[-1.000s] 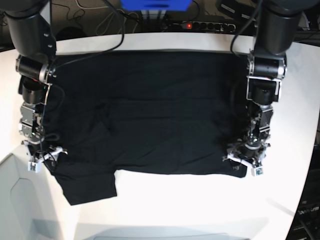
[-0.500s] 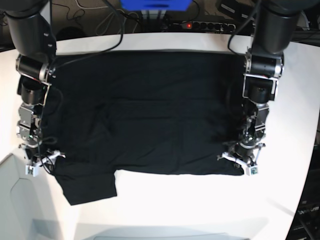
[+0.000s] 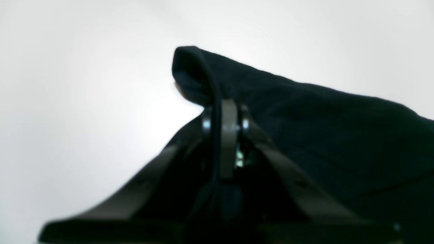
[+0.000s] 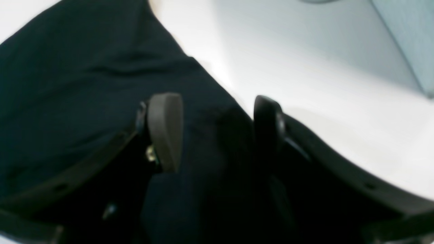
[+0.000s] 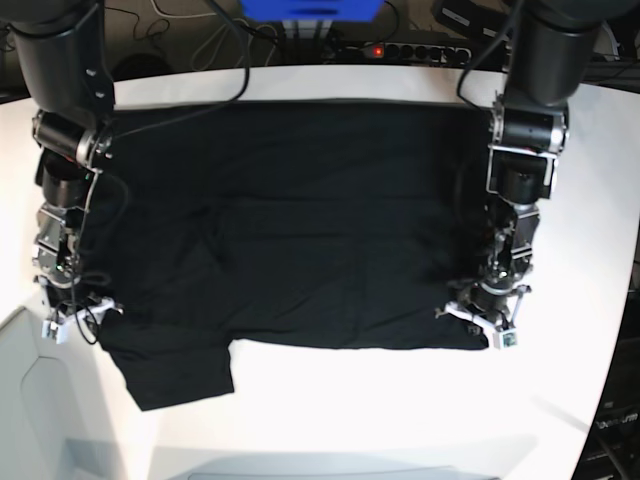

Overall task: Fold the T-shirt properly
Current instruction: 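Grasp the hem corners and fold them toward the collar edge, then lower the folded hem onto the shirt and open both grippers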

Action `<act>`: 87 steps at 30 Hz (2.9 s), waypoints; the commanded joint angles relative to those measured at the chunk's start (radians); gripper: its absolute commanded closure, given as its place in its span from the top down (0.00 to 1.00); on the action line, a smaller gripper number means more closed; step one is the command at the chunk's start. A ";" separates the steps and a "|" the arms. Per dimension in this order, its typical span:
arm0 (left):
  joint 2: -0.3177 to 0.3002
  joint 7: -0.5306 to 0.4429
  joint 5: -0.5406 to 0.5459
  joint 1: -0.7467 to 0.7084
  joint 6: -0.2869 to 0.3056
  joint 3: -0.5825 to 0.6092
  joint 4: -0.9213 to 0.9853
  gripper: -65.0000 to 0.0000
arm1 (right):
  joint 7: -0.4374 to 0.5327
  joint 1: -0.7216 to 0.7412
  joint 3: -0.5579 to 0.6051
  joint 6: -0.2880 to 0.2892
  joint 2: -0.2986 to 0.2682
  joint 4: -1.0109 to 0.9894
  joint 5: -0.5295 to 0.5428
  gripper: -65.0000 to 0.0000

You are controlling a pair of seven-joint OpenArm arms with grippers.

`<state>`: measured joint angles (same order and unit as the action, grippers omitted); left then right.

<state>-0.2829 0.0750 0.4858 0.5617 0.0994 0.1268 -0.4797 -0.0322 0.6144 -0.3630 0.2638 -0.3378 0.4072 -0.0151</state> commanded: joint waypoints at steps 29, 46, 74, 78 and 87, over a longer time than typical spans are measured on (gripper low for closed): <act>-0.052 0.111 0.000 -0.053 -0.011 -0.005 -0.124 0.00 | 0.018 -0.093 0.126 -0.041 -0.016 0.240 0.014 0.00; -0.063 0.383 -0.011 -0.348 -0.011 -0.332 -0.747 0.00 | -0.127 -0.468 0.066 -0.041 -0.014 0.902 0.240 0.00; 0.046 0.478 -0.002 -0.777 -0.003 -0.560 -1.069 0.10 | -0.183 -0.893 -0.104 0.170 0.082 1.163 0.306 0.14; 0.049 0.543 -0.002 -0.780 -0.003 -0.597 -1.124 0.32 | -0.183 -0.897 -0.109 0.170 0.084 1.198 0.306 0.37; 0.081 0.543 -0.008 -0.782 -0.003 -0.705 -1.209 0.51 | -0.183 -0.914 -0.103 0.170 0.125 1.306 0.307 0.52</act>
<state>-0.1879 0.6403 0.4721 -0.2329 0.0940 -0.5758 -1.6711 -0.2447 -0.3077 -0.4583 0.4229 -0.1967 1.6901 0.2848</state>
